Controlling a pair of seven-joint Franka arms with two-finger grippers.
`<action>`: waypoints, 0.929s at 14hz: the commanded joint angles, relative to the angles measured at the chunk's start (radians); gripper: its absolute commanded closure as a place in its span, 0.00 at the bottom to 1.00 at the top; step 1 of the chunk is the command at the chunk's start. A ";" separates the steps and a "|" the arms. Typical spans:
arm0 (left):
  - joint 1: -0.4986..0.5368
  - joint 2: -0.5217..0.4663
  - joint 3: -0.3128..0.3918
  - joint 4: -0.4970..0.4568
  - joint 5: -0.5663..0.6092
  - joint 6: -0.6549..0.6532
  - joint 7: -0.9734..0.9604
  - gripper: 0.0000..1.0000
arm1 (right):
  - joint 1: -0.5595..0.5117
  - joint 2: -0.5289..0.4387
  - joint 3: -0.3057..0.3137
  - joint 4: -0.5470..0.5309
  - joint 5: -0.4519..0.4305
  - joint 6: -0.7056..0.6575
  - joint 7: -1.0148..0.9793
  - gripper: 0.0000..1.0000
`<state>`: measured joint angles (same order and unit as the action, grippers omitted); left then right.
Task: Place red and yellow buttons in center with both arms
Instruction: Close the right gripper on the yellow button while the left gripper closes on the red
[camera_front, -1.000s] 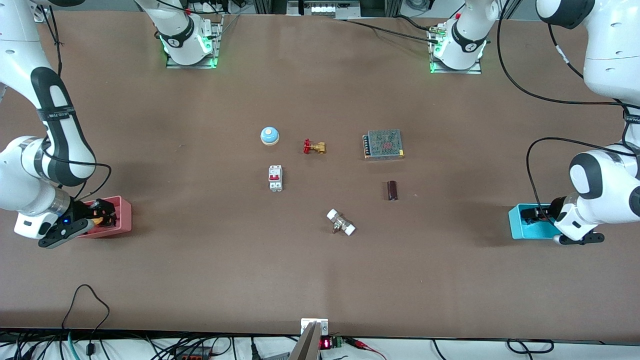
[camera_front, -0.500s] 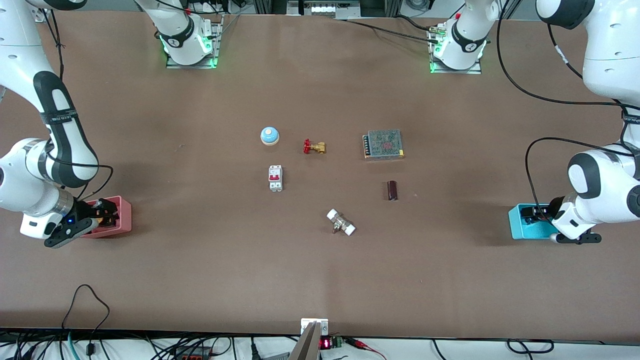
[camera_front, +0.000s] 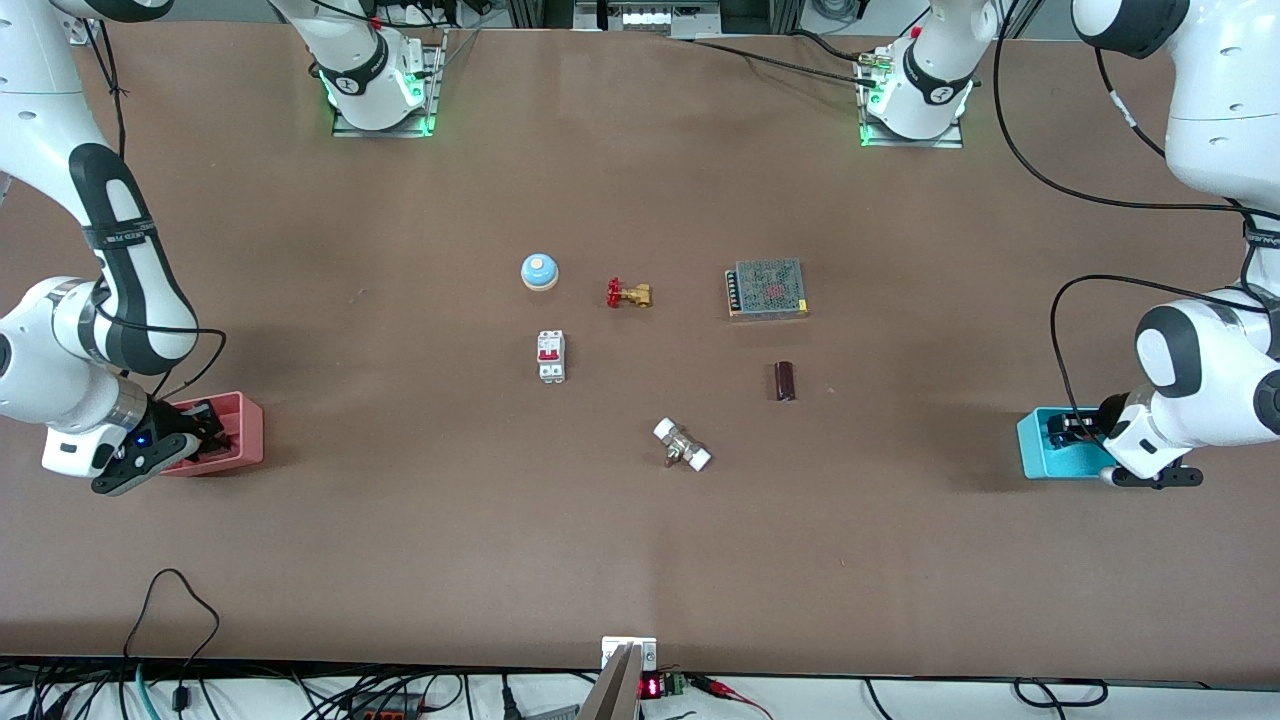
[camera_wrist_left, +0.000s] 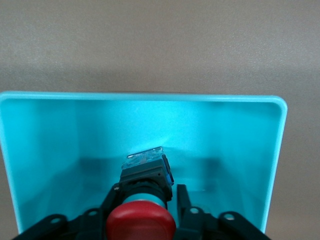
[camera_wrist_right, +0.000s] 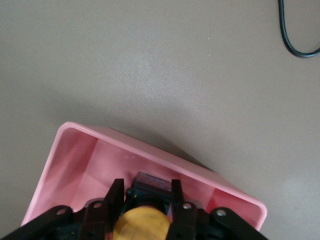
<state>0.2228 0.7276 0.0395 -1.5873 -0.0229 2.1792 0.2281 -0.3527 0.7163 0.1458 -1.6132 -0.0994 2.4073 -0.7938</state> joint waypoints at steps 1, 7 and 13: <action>0.001 -0.017 -0.001 -0.019 -0.006 0.001 0.025 0.60 | -0.023 0.009 0.023 0.009 -0.022 0.004 -0.016 0.68; -0.003 -0.065 -0.001 -0.017 -0.003 -0.006 0.043 0.63 | -0.020 -0.043 0.028 0.013 -0.010 -0.048 -0.001 0.72; -0.013 -0.255 -0.004 -0.019 0.000 -0.137 0.060 0.64 | -0.015 -0.217 0.076 0.012 0.020 -0.276 0.163 0.74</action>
<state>0.2163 0.5598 0.0365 -1.5779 -0.0229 2.1271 0.2640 -0.3540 0.6141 0.1827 -1.5807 -0.0924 2.2576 -0.7214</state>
